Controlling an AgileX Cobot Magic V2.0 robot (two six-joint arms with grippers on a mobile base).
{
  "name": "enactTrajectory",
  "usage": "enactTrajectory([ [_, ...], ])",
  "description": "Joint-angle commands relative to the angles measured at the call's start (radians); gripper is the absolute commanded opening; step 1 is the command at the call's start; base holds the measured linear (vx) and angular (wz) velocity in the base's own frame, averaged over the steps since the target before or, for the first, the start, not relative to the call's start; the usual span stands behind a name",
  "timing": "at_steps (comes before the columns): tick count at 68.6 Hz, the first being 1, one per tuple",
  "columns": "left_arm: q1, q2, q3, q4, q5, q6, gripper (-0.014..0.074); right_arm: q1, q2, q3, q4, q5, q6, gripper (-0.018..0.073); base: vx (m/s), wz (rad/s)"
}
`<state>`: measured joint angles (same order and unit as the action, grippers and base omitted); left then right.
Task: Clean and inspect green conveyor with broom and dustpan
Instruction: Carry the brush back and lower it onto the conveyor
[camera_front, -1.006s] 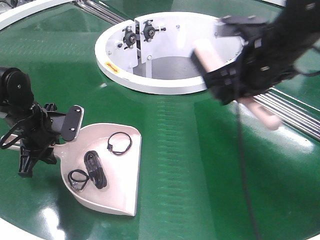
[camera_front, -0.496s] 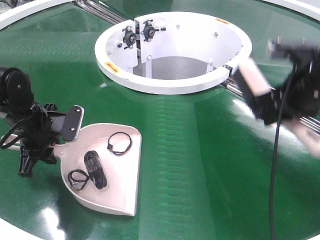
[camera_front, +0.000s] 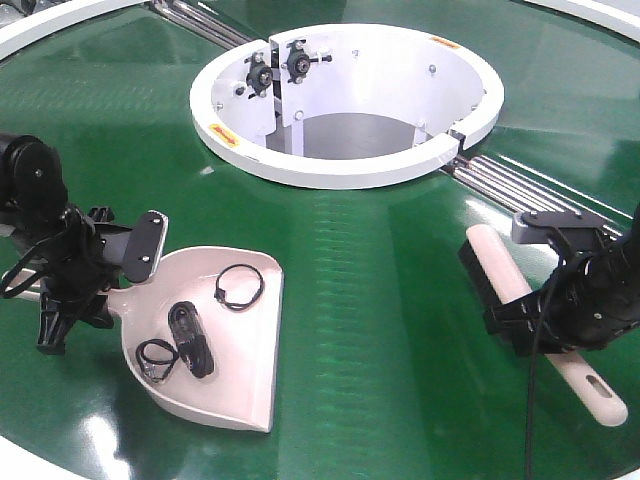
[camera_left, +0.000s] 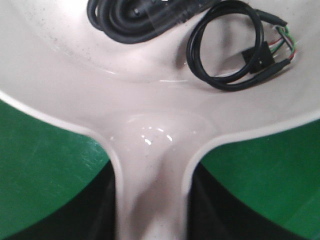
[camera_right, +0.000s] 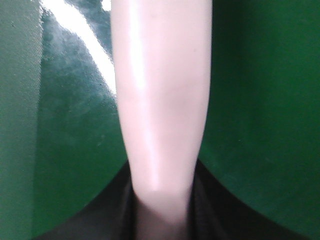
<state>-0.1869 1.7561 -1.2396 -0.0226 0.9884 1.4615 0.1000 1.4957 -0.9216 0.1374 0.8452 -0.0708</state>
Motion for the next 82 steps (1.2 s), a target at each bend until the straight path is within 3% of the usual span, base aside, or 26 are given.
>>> enactTrajectory([
  [1, -0.010, -0.039, -0.027, -0.015, -0.006, 0.001, -0.0007, -0.005, -0.010, -0.017, 0.006, -0.031, -0.012, -0.0002, 0.00, 0.00],
  [45, -0.009, -0.037, -0.027, -0.015, -0.034, 0.001, -0.0007, -0.005, 0.034, -0.017, 0.012, -0.005, -0.012, 0.0052, 0.00, 0.00],
  [62, -0.009, -0.037, -0.027, -0.018, -0.026, 0.001, 0.0025, -0.005, 0.034, -0.017, 0.004, -0.007, -0.012, 0.0166, 0.00, 0.00],
  [82, -0.009, -0.040, -0.027, -0.042, -0.012, 0.001, 0.0197, -0.005, 0.034, -0.017, 0.005, -0.007, -0.012, 0.0362, 0.00, 0.00],
])
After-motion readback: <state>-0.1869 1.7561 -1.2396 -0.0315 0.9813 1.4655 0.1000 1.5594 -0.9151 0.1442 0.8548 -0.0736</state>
